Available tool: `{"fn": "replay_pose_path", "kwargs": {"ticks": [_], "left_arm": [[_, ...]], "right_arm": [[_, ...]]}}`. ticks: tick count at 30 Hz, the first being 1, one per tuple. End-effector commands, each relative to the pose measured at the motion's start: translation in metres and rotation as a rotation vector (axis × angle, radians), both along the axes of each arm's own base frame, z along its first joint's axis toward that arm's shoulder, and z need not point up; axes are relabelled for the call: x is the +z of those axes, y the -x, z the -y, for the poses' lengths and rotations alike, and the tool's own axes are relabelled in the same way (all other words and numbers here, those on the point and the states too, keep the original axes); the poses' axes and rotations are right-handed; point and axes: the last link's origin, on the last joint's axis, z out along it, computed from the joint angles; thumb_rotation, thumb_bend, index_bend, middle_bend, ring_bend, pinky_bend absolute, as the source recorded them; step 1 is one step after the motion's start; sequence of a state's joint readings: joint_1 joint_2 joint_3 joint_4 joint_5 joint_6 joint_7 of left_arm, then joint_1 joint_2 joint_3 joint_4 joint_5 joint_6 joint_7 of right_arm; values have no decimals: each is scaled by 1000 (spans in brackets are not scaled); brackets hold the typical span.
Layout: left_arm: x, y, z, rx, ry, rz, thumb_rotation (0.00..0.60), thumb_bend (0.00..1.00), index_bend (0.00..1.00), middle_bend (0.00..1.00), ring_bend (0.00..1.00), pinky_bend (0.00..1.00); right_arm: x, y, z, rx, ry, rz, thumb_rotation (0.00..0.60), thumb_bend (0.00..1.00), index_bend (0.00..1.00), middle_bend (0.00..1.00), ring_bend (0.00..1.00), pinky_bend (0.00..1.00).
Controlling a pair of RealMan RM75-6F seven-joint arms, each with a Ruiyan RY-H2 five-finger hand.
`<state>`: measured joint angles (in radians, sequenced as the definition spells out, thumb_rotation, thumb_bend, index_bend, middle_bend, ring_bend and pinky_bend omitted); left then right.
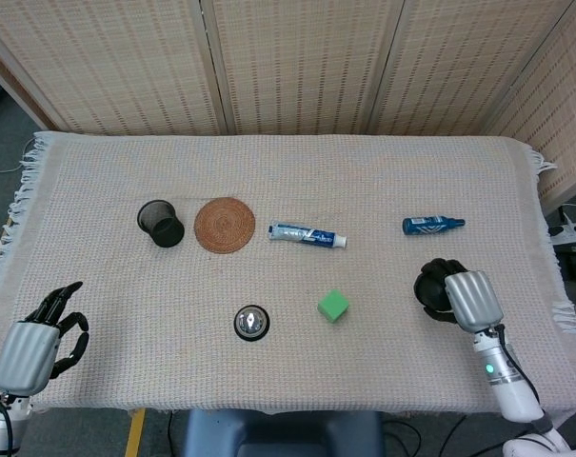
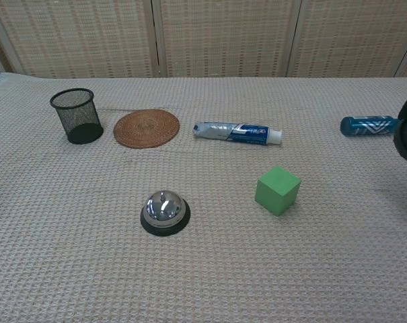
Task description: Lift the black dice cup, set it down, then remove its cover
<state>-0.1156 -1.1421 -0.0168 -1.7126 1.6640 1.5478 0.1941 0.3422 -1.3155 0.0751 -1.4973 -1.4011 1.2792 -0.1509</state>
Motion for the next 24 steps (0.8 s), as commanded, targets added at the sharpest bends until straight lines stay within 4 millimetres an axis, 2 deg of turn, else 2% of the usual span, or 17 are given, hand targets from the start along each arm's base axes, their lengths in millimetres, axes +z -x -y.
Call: {"fn": "replay_pose_path", "kwargs": {"ticks": [1,5,11,24], "left_arm": [[0,0,0,0,0,0,600,421,554,124,161,522],[0,0,0,3,4,-3,600,421,555,125,161,521],[1,1,-1,6,0,-1,600,420,555,127,160,521],[1,1,-1,8,2,-2,600,420,555,132,161,522]], "right_arm": [[-7,-2,5,-145,-169,26,600,94,549,489,602,714],[-10,-6,19,-224,-250,95,600,94,548,489,602,714],[-14,-5,37,-300,-278,122,600,94,548,489,602,714],[-31,1,48,-364,-342,99,600,95,548,488,583,704]]}}
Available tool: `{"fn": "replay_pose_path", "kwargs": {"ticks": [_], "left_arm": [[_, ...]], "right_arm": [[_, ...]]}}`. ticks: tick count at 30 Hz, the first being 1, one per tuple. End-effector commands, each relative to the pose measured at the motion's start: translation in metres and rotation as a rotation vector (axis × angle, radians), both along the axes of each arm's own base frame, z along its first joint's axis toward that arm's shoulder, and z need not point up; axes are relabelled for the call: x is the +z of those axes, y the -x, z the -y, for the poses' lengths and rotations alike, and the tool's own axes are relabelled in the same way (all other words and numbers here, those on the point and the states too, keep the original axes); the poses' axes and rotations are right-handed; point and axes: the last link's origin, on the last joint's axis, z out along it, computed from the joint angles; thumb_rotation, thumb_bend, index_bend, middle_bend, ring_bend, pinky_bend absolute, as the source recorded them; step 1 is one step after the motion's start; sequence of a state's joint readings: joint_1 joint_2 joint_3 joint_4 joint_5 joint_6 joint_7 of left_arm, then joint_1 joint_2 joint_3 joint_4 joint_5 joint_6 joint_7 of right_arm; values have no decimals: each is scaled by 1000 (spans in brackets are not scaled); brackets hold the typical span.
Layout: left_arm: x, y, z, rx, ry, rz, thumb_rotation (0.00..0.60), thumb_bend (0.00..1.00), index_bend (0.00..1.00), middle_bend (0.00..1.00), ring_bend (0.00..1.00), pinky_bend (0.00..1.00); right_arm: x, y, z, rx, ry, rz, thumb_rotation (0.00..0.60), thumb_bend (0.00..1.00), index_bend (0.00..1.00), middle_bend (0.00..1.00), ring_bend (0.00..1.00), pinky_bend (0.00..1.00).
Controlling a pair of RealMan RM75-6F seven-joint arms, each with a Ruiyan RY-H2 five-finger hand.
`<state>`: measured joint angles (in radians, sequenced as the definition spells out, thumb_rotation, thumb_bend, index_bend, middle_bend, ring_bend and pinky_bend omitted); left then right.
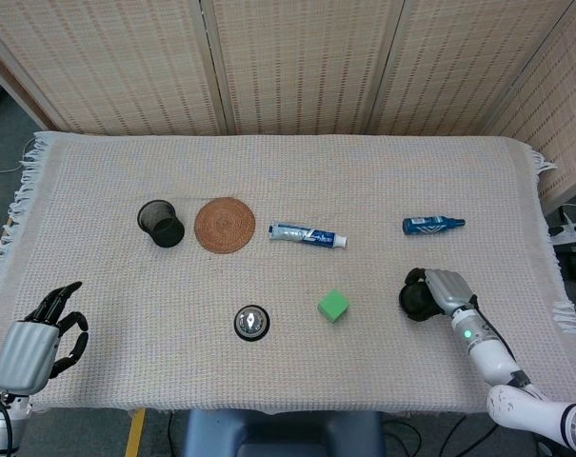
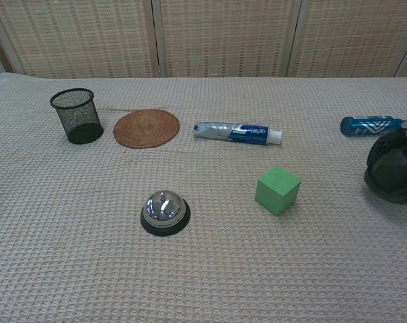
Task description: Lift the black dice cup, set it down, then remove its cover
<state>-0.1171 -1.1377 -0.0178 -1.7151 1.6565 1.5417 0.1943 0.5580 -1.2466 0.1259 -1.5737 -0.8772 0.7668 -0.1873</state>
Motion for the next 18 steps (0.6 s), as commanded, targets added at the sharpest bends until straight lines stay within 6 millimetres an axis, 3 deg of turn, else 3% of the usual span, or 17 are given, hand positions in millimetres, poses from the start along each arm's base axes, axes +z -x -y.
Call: {"fn": "replay_pose_path", "kwargs": {"ticks": [1,4,8,18], "left_arm": [[0,0,0,2,0,2,600,420,555,137,161,522],[1,1,0,4,-2,6,600,420,555,145,160,522],[2,1,0,3,-2,8,600,421,556,144,160,522],[2,1,0,4,-2,8,600,421,553,144,161,522]], "right_arm": [[-3,0,1,4,-5,-6,600,94,546,488,572,694],[-5,2,1,9,-14,-14,600,94,532,465,482,623],[-6,4,0,14,-28,-28,600,94,505,364,320,547],[-8,10,-2,7,-73,-57,600,94,391,182,112,380]]}}
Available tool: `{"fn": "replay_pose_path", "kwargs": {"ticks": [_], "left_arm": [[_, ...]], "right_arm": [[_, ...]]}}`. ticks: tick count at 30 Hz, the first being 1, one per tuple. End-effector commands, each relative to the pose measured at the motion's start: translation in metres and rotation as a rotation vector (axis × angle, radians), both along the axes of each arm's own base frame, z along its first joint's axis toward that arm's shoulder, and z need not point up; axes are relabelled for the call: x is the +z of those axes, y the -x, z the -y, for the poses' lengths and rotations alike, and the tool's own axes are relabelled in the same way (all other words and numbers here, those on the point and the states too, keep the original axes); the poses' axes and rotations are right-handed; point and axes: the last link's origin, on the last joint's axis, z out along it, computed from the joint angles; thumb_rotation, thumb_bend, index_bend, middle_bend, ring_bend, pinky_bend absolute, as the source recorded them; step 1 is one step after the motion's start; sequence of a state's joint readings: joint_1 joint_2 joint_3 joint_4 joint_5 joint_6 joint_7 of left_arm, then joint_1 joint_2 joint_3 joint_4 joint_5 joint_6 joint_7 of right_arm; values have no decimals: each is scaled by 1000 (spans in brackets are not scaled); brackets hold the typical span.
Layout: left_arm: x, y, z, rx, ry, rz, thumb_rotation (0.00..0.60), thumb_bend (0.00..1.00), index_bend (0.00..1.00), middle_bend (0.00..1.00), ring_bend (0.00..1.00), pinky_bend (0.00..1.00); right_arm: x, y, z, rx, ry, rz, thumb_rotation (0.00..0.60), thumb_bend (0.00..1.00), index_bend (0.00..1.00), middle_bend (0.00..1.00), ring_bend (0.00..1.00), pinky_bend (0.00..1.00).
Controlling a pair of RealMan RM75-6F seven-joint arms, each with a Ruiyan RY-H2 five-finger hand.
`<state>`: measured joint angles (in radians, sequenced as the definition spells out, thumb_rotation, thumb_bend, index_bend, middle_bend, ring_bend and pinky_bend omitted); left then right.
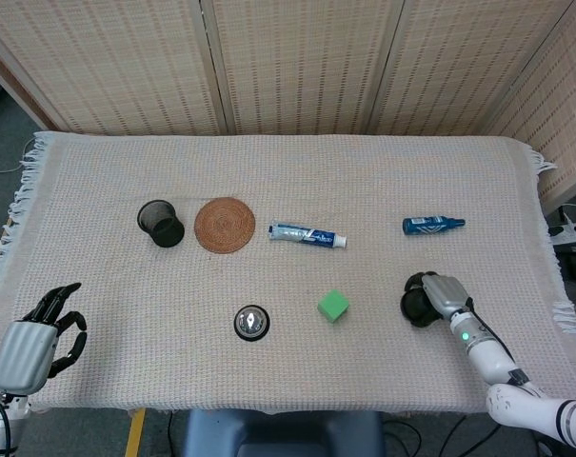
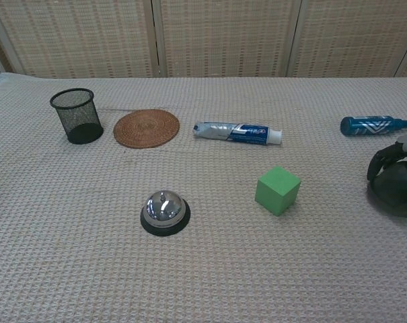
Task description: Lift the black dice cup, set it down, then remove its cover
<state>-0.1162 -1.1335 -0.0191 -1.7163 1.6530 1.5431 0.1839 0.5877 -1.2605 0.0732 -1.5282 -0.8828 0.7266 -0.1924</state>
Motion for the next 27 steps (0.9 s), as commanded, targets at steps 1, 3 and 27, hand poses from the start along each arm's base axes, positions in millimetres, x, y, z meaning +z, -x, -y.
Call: {"fn": "replay_pose_path", "kwargs": {"ticks": [1,3,27], "left_arm": [[0,0,0,1,0,0,600,421,553,145,161,522],[1,0,0,1,-3,3,600,421,554,145,160,522],[-1,0,0,6,6,-5,600,421,554,145,161,522]], "right_arm": [[1,0,-1,-2,-12,-4,600,94,373,169,98,357],[2,0,-1,-1,-19,-5,600,94,337,146,76,322],[18,-8,-27,118,56,-49,600,95,44,21,21,176]]}}
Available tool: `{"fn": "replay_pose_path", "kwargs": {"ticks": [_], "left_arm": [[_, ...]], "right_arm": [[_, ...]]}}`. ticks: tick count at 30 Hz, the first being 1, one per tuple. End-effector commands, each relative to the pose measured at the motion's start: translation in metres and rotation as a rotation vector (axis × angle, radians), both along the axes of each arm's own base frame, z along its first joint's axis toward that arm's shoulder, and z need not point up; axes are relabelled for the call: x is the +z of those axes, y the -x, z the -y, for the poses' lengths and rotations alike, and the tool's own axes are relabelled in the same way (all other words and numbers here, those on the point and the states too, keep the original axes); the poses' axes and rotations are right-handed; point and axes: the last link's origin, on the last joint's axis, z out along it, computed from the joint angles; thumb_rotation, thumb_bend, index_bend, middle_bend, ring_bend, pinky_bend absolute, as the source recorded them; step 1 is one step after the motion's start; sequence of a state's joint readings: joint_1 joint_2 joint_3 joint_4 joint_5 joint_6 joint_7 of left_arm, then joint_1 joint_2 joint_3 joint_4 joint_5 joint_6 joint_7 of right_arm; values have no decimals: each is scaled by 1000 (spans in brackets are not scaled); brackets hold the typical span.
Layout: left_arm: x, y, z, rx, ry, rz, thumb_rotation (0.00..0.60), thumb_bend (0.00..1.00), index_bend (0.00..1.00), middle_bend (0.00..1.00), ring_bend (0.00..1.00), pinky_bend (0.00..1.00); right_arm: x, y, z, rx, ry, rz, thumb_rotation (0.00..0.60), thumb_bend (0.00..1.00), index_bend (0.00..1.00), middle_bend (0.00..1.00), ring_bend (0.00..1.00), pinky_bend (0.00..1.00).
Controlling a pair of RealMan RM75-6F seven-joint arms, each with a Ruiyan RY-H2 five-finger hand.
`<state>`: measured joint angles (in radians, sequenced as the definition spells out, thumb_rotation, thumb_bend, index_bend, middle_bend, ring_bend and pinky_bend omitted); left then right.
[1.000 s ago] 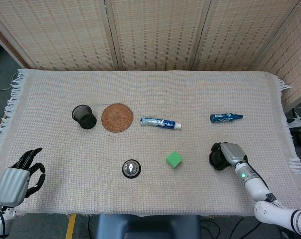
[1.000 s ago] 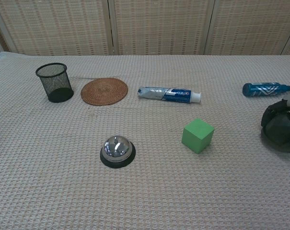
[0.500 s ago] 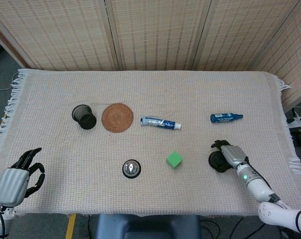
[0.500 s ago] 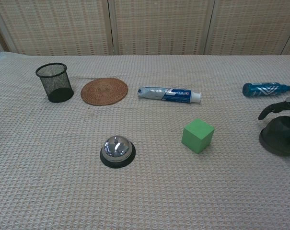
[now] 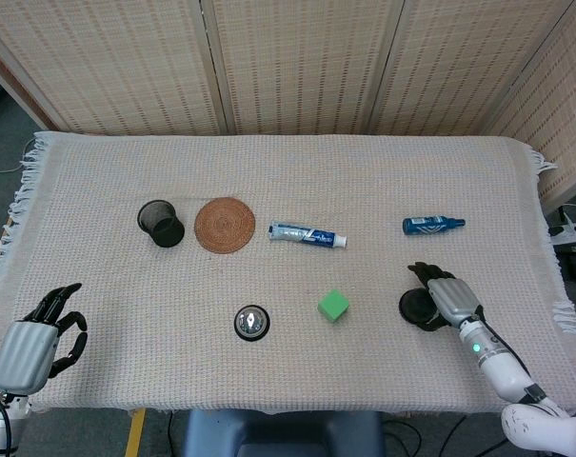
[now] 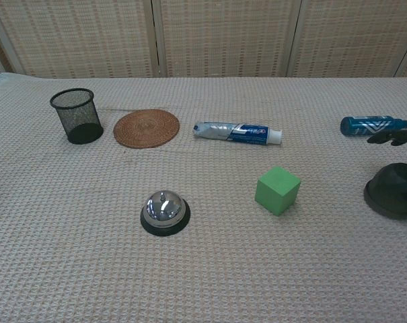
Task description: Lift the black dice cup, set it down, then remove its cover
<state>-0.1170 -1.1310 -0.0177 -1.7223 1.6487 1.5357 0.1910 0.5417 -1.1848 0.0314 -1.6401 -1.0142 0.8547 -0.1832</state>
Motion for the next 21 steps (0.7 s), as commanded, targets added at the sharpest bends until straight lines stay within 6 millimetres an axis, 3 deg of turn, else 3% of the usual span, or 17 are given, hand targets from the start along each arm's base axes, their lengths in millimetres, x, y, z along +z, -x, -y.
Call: {"fn": "replay_pose_path", "kwargs": {"ticks": [1,15,21], "left_arm": [[0,0,0,0,-1,0,600,421,553,145,161,522],[0,0,0,0,-1,1,600,420,555,145,160,521],[0,0,0,1,1,-1,600,420,555,145,160,522]], "right_arm": [[-3,0,-7,29,27,-31,600,95,56,34,34,189],[-10,2,-9,69,103,-67,600,95,427,315,334,423],[-10,2,-9,83,129,-71,600,96,467,338,359,426]]}}
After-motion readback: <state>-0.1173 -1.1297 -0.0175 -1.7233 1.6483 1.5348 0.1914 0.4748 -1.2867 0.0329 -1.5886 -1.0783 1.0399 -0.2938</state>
